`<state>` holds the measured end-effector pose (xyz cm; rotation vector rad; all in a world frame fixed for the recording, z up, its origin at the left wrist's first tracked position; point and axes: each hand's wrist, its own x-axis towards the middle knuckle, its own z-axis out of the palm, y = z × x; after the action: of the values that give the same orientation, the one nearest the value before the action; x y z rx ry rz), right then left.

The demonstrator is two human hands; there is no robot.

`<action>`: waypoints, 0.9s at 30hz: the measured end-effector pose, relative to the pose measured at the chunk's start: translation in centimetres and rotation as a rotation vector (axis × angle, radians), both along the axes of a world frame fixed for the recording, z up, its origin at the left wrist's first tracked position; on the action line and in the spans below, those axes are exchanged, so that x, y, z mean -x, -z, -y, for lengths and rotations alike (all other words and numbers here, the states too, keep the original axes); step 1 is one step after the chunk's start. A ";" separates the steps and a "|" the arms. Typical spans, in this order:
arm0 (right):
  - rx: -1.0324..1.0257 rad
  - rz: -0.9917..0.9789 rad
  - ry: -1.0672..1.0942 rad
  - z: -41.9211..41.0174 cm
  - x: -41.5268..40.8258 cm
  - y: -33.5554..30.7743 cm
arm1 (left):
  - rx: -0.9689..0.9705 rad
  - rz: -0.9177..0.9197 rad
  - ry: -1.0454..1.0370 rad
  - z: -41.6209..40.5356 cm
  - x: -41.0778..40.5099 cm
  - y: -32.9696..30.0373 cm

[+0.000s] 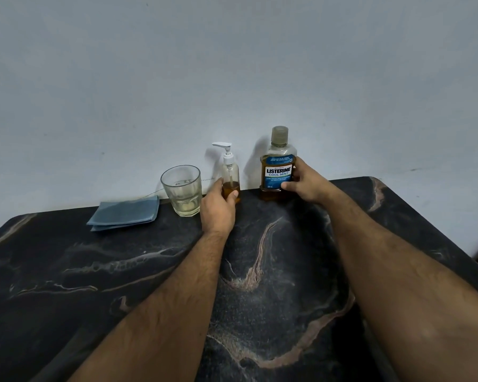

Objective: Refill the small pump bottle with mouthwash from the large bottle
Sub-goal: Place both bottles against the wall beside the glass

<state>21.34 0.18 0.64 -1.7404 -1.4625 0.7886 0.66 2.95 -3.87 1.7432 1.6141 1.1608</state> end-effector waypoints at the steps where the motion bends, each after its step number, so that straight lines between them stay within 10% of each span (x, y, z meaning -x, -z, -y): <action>1: 0.002 -0.004 0.006 0.1 0.0 0.1 | -0.001 -0.004 0.003 0.0 0.0 0.0; 14: -0.174 0.167 0.505 8.4 5.3 -1.3 | 0.052 -0.089 0.131 7.3 5.0 -1.0; 27: -0.247 0.354 0.043 15.5 25.6 -2.5 | 0.026 -0.185 -0.099 14.5 26.0 -3.6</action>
<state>-4.21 -15.28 3.10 -1.7718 -1.6656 0.2685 -25.33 -11.56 -0.31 1.8172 1.8345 1.0436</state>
